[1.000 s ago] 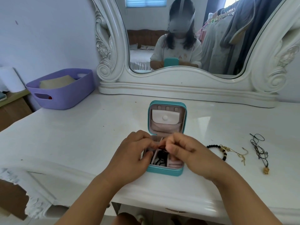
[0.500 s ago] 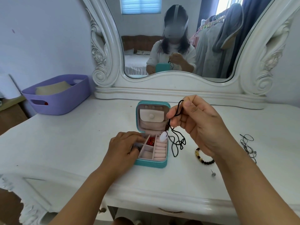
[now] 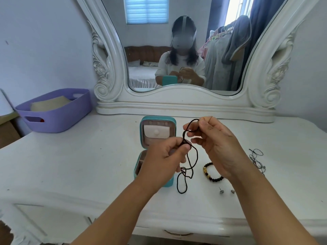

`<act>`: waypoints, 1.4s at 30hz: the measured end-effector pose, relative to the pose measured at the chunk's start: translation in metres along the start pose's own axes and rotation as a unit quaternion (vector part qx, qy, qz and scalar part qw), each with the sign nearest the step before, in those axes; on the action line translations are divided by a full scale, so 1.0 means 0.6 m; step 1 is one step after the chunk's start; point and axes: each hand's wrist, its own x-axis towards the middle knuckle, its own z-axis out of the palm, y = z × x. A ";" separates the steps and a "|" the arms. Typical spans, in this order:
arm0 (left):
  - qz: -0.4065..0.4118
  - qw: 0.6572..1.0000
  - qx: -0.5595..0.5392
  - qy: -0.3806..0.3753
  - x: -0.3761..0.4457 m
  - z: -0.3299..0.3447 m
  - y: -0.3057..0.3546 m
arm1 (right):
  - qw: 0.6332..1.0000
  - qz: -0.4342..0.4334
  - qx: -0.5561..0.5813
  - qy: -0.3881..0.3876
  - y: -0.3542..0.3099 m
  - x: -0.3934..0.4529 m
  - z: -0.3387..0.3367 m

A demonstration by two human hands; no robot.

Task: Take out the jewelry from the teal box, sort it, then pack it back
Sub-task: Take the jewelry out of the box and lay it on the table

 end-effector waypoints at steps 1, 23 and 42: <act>0.007 1.000 0.004 0.011 0.003 0.002 0.004 | 1.000 0.022 -0.008 -0.004 0.005 -0.001 -0.004; -0.019 0.979 0.198 -0.051 -0.013 0.084 -0.062 | 0.984 0.175 0.006 0.026 0.043 0.071 -0.087; 0.029 0.969 0.243 -0.034 -0.004 0.104 -0.092 | 0.956 0.159 -0.224 0.102 0.097 0.086 -0.144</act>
